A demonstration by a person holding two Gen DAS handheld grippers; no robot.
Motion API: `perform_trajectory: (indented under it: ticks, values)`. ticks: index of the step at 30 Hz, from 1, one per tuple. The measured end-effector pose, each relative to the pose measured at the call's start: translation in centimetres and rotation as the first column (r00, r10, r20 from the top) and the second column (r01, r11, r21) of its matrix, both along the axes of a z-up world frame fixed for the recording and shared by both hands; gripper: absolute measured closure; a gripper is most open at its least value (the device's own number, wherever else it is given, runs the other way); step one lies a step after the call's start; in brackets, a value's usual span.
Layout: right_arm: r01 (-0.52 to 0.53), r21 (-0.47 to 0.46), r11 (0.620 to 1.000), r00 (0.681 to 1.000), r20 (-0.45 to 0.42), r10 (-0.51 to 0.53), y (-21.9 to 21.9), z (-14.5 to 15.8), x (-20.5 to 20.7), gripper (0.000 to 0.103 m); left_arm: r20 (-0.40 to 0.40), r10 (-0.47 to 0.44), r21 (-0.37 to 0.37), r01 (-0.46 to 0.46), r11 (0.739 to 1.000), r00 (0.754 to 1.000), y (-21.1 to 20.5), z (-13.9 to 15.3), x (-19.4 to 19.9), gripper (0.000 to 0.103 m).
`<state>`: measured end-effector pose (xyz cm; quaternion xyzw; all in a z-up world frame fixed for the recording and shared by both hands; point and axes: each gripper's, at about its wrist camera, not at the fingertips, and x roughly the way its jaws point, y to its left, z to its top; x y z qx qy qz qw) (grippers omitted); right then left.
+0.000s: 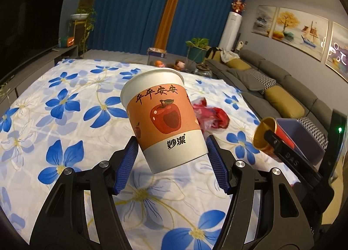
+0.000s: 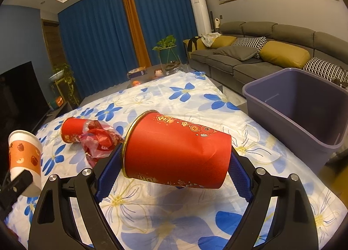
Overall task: Collect trash
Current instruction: 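Carry the red cup and apple-print cup over the purple bin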
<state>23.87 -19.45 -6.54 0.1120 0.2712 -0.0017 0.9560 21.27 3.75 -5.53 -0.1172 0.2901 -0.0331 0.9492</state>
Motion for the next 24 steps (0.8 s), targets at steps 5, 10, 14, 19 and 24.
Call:
perform_trajectory:
  ticks: [5,10,14,19,24]
  values:
    - [-0.030,0.013,0.999,1.000,0.007,0.030,0.1,0.6,-1.3,0.018,0.013,-0.016,0.008,0.016,1.000,1.000,-0.4,0.5,-1.1,0.040]
    - [-0.054,0.041,0.998,0.998,0.012,0.054,-0.4,1.3,-3.3,0.018,0.027,-0.031,0.014,0.031,0.999,0.999,-1.1,1.1,-2.0,0.040]
    - [-0.064,0.035,0.997,0.998,0.014,0.063,-0.8,1.7,-4.7,0.018,0.035,-0.050,0.011,0.049,0.999,0.998,-1.7,1.4,-2.5,0.040]
    - [-0.076,0.020,0.997,0.997,0.024,0.075,-1.2,2.3,-6.2,0.018,0.042,-0.074,0.012,0.074,0.997,0.996,-2.5,1.6,-3.1,0.040]
    - [-0.078,0.024,0.997,0.996,0.036,0.077,-2.0,2.7,-7.2,0.018,0.043,-0.094,0.012,0.094,0.996,0.995,-3.3,1.6,-3.6,0.040]
